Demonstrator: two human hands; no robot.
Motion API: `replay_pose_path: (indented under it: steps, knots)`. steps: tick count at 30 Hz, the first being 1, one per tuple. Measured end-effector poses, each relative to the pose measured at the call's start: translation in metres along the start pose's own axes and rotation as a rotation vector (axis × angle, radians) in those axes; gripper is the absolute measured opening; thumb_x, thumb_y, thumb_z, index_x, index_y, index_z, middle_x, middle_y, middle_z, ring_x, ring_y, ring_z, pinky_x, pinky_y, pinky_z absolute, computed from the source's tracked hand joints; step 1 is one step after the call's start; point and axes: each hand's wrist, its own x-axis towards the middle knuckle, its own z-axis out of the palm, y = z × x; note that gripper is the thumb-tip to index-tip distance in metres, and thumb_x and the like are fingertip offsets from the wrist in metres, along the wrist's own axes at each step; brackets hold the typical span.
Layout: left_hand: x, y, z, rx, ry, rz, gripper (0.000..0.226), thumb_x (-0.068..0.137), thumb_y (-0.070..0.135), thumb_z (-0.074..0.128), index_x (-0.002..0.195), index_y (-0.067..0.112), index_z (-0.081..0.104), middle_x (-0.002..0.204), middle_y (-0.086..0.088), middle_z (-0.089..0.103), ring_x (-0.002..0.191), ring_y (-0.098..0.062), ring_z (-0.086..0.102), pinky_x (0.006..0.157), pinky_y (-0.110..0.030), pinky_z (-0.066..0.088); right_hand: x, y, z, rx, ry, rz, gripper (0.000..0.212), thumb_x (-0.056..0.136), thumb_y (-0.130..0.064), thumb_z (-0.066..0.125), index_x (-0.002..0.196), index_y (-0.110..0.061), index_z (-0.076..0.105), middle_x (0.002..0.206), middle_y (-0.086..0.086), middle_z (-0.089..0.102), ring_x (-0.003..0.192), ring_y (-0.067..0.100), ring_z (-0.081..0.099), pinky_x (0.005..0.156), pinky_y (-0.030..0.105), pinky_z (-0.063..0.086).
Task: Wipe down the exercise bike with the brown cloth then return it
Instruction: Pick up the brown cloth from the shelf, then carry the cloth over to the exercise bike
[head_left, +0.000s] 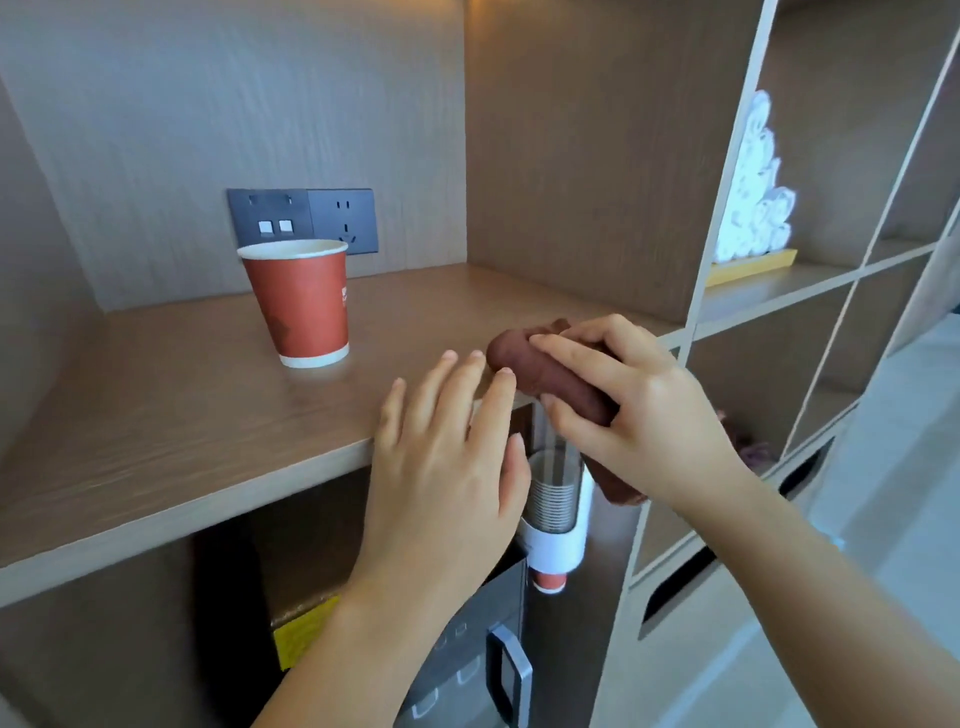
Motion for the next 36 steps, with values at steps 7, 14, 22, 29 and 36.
replay_pose_path:
  steps: [7,14,22,29,36]
  knots:
    - [-0.024,0.039,0.013,-0.124,-0.077,0.056,0.037,0.084,0.024,0.047,0.114,0.005,0.058,0.121,-0.018,0.059,0.115,-0.034,0.052,0.098,-0.051,0.026,-0.067,0.009,-0.033,-0.111,0.009,0.162,0.044,0.079,-0.029,0.059,0.121,-0.014,0.060,0.106,0.014,0.062,0.090,0.031,0.059,0.071,0.044,0.055]
    - [-0.073,0.105,0.035,-0.233,-0.300,0.100,0.033,0.080,0.015,0.061,0.112,0.004,0.059,0.120,-0.019,0.058,0.116,-0.035,0.049,0.096,-0.055,0.037,-0.169,0.021,-0.060,-0.204,-0.005,0.316,0.040,0.078,-0.029,0.061,0.116,-0.014,0.064,0.104,0.012,0.063,0.091,0.033,0.061,0.068,0.043,0.056]
    - [-0.132,0.227,0.049,-0.415,-0.521,0.221,0.030,0.084,0.011,0.056,0.113,0.001,0.058,0.119,-0.019,0.057,0.116,-0.035,0.048,0.092,-0.057,0.040,-0.312,0.021,-0.133,-0.297,-0.016,0.618,0.037,0.080,-0.031,0.056,0.113,-0.017,0.066,0.101,0.009,0.064,0.088,0.030,0.062,0.060,0.037,0.055]
    - [-0.167,0.349,0.042,-0.566,-0.596,0.421,0.033,0.085,0.019,0.052,0.114,0.002,0.058,0.117,-0.021,0.059,0.113,-0.036,0.051,0.092,-0.054,0.042,-0.412,0.005,-0.223,-0.446,0.035,0.846,0.036,0.079,-0.030,0.057,0.111,-0.016,0.067,0.100,0.010,0.065,0.087,0.031,0.062,0.057,0.039,0.055]
    - [-0.209,0.474,0.013,-0.767,-0.651,0.627,0.034,0.080,0.008,0.063,0.112,0.000,0.059,0.118,-0.023,0.058,0.113,-0.039,0.051,0.089,-0.059,0.042,-0.512,-0.031,-0.317,-0.603,0.125,1.087,0.035,0.077,-0.024,0.061,0.110,-0.014,0.068,0.100,0.013,0.065,0.087,0.033,0.062,0.066,0.043,0.055]
